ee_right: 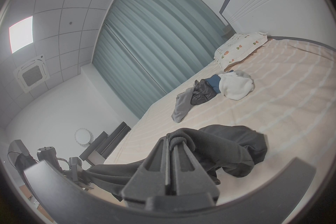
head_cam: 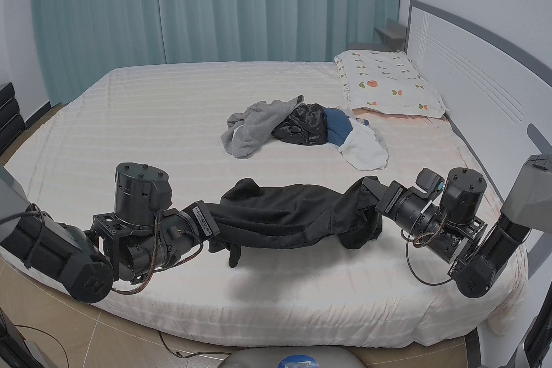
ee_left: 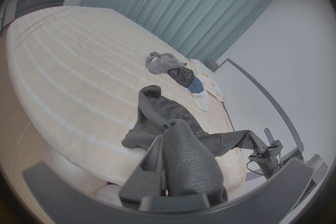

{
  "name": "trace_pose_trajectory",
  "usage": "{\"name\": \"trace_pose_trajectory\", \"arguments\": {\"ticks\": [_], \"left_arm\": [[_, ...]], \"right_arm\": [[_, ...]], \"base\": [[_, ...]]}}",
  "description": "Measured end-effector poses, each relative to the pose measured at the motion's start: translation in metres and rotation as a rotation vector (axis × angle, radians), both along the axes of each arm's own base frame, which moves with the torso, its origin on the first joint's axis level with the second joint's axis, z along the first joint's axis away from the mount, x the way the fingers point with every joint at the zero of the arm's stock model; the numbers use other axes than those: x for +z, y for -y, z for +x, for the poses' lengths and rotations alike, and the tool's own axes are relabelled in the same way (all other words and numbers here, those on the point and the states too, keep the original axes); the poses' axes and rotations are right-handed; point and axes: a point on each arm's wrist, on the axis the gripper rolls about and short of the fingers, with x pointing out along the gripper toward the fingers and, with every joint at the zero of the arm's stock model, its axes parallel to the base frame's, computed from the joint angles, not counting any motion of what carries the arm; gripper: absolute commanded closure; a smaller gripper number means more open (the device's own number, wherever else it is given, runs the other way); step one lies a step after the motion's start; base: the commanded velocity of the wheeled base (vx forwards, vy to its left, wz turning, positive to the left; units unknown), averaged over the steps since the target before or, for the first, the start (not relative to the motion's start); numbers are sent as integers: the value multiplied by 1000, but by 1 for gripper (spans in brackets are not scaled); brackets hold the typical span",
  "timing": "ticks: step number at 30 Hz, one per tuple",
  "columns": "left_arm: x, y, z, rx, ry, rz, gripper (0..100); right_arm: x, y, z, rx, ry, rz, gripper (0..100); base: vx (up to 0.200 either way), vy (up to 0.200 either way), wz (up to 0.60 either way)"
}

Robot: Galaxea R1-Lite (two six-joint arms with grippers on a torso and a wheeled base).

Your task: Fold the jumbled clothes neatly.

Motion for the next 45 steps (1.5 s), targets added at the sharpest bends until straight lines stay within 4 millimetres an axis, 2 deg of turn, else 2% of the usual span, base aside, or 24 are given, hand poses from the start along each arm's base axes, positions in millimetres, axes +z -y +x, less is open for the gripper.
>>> {"name": "trace_pose_trajectory", "arguments": {"ticks": [45], "left_arm": [[11, -11, 6, 39, 44, -24, 100]], "right_arm": [[13, 0, 0, -31, 75, 38, 100]], "base": [[0, 200, 0]]}}
